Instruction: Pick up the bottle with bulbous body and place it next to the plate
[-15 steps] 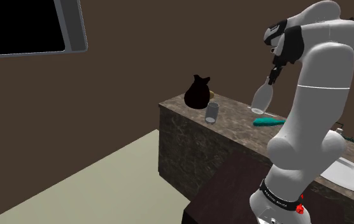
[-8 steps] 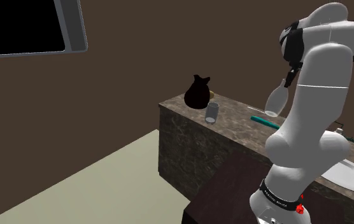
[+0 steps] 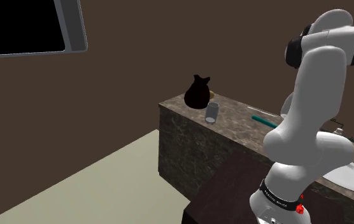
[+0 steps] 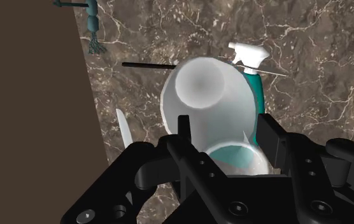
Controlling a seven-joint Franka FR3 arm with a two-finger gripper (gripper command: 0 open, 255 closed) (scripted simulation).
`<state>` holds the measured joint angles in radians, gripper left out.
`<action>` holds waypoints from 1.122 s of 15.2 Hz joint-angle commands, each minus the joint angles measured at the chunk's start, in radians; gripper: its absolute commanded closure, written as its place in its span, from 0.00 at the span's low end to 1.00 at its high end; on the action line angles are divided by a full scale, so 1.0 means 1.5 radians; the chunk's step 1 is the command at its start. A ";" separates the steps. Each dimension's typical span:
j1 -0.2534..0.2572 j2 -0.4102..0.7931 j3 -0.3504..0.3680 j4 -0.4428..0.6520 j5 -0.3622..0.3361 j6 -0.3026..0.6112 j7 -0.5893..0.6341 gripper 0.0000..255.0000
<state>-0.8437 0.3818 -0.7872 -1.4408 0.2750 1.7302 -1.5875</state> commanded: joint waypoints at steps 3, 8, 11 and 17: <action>-0.075 0.046 -0.002 0.057 0.033 -0.022 -0.065 1.00; -0.141 0.092 0.004 0.103 0.062 -0.031 -0.114 1.00; -0.133 0.091 0.004 0.073 0.063 -0.003 -0.116 1.00; -0.122 0.094 0.007 0.020 0.067 0.048 -0.123 1.00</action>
<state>-1.0265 0.5192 -0.7783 -1.4017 0.3724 1.7910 -1.7689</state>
